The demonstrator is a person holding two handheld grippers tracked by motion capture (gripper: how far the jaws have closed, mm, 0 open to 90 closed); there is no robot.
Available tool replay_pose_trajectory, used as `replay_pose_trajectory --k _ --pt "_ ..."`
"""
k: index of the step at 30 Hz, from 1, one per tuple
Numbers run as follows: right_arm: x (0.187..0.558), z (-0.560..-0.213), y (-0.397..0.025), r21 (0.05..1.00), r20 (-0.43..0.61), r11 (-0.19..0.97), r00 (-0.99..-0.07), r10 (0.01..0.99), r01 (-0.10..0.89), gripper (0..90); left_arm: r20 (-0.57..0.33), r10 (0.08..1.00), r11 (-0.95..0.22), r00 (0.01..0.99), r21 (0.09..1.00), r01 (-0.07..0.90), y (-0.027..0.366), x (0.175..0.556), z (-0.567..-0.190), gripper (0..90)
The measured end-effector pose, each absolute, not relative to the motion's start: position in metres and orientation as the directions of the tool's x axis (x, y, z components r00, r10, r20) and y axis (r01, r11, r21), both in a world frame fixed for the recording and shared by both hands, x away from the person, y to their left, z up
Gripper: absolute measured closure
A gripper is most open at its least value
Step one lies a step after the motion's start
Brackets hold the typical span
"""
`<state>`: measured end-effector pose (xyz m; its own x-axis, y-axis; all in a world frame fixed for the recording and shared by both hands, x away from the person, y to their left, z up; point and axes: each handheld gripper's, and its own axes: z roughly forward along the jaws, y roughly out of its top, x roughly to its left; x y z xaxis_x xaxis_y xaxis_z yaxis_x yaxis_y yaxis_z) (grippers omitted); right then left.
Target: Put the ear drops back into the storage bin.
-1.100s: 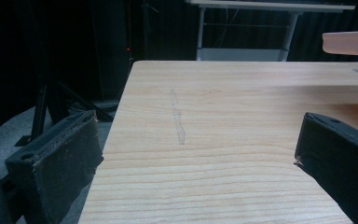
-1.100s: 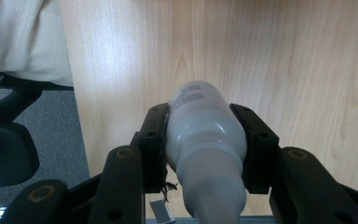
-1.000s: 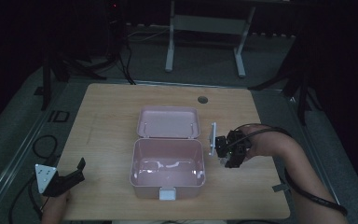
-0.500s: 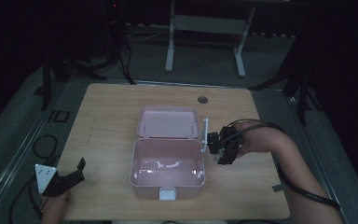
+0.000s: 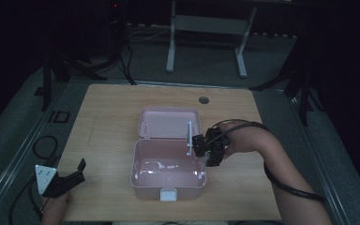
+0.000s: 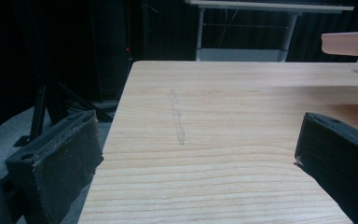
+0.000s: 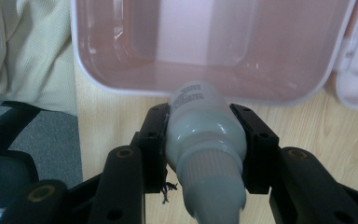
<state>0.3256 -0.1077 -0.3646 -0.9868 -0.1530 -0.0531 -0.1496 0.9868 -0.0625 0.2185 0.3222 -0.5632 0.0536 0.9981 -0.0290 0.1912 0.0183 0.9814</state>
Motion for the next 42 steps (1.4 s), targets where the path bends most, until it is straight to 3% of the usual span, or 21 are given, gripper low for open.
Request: replay_pose_trajectory --k 21,42 --pt "0.322 -0.384 -0.065 -0.052 -0.017 0.974 -0.975 -0.22 -0.219 59.5 -0.029 0.998 0.018 0.056 0.982 0.191 0.322 0.218 -0.563 0.5" --pt "0.328 -0.451 -0.056 -0.069 0.047 0.963 -0.965 -0.257 -0.26 59.4 -0.026 0.998 0.015 0.056 0.981 0.192 0.322 0.219 -0.563 0.5"
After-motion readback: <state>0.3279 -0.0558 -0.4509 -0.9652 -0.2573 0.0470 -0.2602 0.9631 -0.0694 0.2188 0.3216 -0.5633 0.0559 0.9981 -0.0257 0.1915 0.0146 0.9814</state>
